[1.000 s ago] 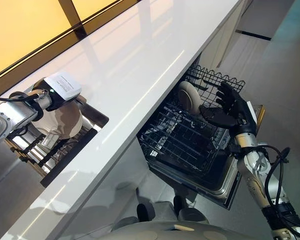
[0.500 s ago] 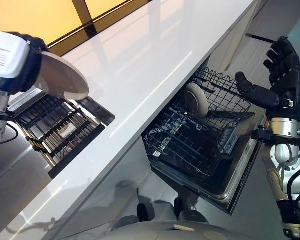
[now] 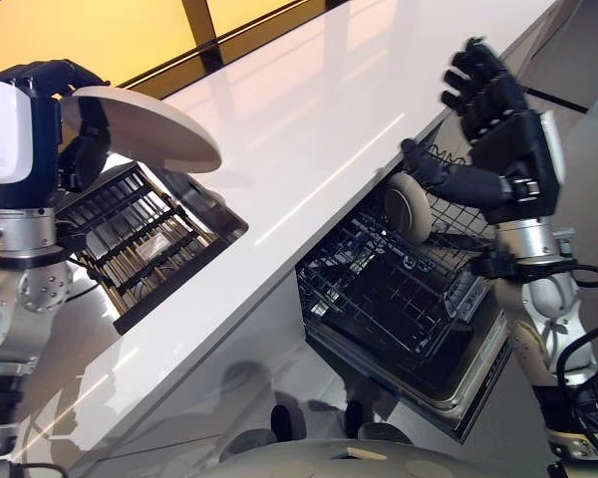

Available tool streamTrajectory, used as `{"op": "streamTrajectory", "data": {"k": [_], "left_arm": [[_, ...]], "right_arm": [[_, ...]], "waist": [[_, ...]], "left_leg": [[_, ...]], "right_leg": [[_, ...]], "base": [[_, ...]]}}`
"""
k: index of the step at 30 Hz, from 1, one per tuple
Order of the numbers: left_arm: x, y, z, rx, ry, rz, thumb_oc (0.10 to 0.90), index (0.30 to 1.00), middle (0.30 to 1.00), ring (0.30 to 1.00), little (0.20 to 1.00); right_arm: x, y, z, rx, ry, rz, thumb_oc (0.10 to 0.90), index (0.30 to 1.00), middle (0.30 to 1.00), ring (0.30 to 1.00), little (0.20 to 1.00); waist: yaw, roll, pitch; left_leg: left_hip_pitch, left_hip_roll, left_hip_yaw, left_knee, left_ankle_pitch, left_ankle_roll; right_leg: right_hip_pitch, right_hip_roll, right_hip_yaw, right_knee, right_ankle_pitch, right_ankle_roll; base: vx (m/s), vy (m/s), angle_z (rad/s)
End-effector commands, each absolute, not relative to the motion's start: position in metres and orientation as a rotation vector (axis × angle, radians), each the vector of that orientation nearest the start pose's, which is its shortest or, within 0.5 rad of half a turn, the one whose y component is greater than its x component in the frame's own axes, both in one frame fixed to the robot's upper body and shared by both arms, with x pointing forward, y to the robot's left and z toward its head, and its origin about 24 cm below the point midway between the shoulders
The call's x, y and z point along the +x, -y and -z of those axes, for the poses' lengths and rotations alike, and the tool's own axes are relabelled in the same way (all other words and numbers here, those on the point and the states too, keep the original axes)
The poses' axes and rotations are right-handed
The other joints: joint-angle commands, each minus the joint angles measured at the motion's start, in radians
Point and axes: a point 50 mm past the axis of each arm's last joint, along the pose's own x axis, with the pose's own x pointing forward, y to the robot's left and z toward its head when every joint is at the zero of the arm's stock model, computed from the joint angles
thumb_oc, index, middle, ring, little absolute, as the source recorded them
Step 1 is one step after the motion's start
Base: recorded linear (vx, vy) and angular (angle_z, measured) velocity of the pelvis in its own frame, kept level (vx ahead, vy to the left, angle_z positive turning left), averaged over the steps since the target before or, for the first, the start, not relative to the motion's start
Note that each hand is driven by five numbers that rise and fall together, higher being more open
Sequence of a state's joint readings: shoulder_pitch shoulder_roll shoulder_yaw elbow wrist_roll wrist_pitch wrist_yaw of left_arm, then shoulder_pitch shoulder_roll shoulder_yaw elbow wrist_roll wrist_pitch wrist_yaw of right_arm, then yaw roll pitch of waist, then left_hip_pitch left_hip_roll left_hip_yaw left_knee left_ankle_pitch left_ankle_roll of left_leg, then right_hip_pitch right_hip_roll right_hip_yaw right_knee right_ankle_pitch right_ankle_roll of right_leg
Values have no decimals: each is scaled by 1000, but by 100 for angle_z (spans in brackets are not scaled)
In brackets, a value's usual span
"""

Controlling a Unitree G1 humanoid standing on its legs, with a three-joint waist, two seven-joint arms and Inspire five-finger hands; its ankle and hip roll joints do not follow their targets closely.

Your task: Pick up plates and place into dishwasher.

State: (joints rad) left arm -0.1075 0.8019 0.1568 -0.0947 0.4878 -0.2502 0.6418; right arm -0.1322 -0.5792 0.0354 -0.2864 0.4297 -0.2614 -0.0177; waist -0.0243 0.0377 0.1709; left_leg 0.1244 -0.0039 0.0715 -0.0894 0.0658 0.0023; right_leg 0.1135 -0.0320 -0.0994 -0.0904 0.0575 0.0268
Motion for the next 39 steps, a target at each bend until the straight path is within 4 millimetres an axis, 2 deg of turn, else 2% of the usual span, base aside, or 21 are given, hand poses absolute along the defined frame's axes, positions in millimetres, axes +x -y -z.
{"op": "streamTrajectory", "data": {"k": [1,4,18,28,39], "left_arm": [[243,-253,-255,926,1126,-566,100,300,300,300,200],[248,-240,-251,830,1136,-512,100,300,300,300,200],[266,-199,-244,660,1153,-429,100,300,300,300,200],[271,-193,-250,587,1187,-492,100,300,300,300,200],[276,-190,-252,553,1196,-585,100,300,300,300,200]], "right_arm": [[246,174,-230,-114,877,-305,800,900,900,900,900],[251,163,-226,-113,846,-357,800,900,900,900,900],[260,123,-225,-119,840,-480,800,900,900,900,900],[259,113,-230,-90,849,-523,800,900,900,900,900],[257,102,-235,24,840,-577,800,900,900,900,900]], "waist": [[-5,-26,-95],[-5,-29,-95],[-13,-36,-91],[-22,-40,-92],[-29,-44,-99]], "left_leg": [[33,-87,-31,2,-134,40],[33,-85,-32,2,-132,38],[41,-82,-25,2,-130,35],[41,-81,-18,2,-123,35],[46,-79,-16,2,-129,35]], "right_leg": [[-9,40,-38,101,-127,37],[-6,40,-40,100,-125,37],[2,44,-34,98,-122,35],[-1,48,-26,104,-118,30],[4,50,-19,107,-128,27]], "base": [[-16,-14,8],[-10,-11,9],[-2,-4,3],[0,0,0],[17,-2,0]]}}
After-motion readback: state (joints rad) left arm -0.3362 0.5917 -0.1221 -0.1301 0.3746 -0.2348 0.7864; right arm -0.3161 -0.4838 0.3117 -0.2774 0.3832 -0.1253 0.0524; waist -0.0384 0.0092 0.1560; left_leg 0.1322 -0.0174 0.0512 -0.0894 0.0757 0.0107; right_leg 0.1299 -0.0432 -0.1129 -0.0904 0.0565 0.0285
